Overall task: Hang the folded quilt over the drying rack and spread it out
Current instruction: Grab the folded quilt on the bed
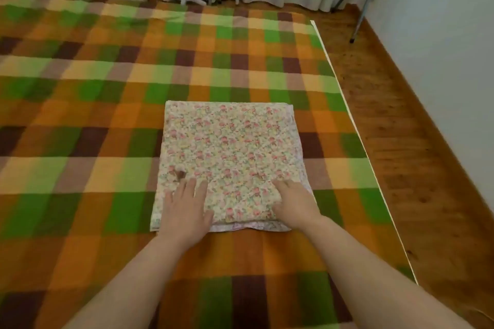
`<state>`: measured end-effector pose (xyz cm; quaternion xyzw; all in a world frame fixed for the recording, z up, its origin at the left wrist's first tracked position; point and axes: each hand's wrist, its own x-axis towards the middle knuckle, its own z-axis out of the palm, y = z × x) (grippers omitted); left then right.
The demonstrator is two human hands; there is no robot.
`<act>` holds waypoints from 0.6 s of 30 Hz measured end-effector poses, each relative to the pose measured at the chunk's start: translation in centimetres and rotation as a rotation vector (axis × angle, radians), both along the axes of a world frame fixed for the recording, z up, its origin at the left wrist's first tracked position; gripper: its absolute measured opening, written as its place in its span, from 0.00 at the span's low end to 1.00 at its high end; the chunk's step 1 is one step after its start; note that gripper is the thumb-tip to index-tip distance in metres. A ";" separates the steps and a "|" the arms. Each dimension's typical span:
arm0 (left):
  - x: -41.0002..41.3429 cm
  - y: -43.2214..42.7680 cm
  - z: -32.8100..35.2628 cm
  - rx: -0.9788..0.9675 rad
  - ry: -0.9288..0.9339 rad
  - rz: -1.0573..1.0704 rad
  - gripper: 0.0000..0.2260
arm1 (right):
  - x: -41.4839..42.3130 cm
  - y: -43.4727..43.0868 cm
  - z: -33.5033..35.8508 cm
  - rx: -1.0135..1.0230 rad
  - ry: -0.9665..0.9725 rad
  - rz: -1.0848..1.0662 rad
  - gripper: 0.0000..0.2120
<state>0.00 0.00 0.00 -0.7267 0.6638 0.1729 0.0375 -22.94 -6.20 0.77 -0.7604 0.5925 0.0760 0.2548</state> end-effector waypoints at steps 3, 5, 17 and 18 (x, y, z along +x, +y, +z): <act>-1.0 0.3 -4.7 0.053 -0.029 0.000 0.29 | 0.0 0.3 -5.0 -0.018 0.116 0.078 0.28; -1.5 0.4 -7.5 0.081 -0.055 -0.016 0.29 | 0.2 0.8 -8.1 -0.020 0.145 0.106 0.30; -2.7 0.6 -17.3 0.083 -0.160 -0.091 0.39 | -1.2 0.3 -18.7 -0.148 0.285 0.301 0.58; -2.4 0.6 -17.4 0.080 -0.165 -0.101 0.43 | -1.2 0.3 -18.8 -0.154 0.290 0.308 0.60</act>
